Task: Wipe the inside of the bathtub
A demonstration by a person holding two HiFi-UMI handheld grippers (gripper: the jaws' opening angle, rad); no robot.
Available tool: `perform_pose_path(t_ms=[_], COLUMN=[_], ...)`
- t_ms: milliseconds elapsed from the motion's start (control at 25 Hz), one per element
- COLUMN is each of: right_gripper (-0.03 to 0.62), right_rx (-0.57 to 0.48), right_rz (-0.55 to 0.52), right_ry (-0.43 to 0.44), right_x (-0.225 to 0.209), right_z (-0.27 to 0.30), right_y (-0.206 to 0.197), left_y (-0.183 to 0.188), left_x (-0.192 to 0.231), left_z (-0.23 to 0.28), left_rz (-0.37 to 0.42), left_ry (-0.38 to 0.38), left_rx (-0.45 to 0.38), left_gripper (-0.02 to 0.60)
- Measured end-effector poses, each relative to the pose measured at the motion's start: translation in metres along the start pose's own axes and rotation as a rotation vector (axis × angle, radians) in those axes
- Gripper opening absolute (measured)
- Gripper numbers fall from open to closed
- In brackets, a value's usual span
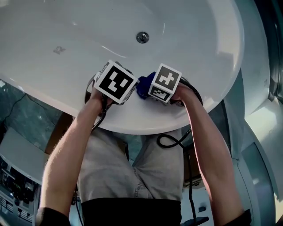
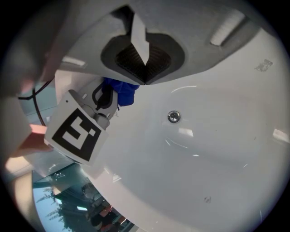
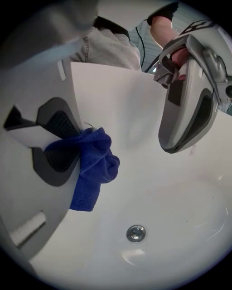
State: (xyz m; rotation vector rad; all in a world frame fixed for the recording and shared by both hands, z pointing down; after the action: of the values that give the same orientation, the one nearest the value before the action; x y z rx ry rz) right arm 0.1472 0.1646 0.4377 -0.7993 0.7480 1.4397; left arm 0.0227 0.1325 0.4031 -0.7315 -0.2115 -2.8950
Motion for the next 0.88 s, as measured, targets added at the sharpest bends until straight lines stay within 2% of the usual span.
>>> perform_pose_path(t_ms=[120, 240, 400, 520, 720, 880], right_gripper=[0.046, 0.046, 0.046, 0.046, 0.046, 0.046], right_rx=[0.011, 0.013, 0.005, -0.003, -0.106, -0.147], right_rz=[0.002, 0.004, 0.016, 0.025, 0.126, 0.155], right_ry=[0.03, 0.047, 0.053, 0.057, 0.076, 0.051], right_x=[0.019, 0.034, 0.054, 0.073, 0.093, 0.109], right_z=[-0.005, -0.01, -0.017, -0.02, -0.026, -0.03], right_y=[-0.005, -0.006, -0.005, -0.005, -0.007, -0.008], left_y=[-0.002, 0.01, 0.011, 0.002, -0.008, -0.02], left_x=[-0.012, -0.019, -0.023, -0.029, -0.038, -0.044], left_z=[-0.01, -0.021, -0.036, -0.05, -0.072, -0.086], left_rz=[0.005, 0.038, 0.017, -0.004, 0.002, 0.001], left_ry=[-0.026, -0.047, -0.052, -0.058, -0.05, -0.05], left_rx=[-0.012, -0.092, -0.126, -0.117, -0.109, -0.088], left_gripper=[0.005, 0.005, 0.005, 0.005, 0.005, 0.005])
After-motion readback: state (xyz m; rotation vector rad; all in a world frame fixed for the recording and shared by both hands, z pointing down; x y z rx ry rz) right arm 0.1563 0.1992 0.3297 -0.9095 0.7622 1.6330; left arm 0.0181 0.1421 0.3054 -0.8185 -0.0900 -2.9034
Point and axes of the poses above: the fingertips, and each gripper's own axes: z forward along the fingers, x to its left, y out of its top, the point moved 6 cm from there along -z, backward along the fingers, and after that the axes turned 8 degrees about -z, right-handed, at the moved point
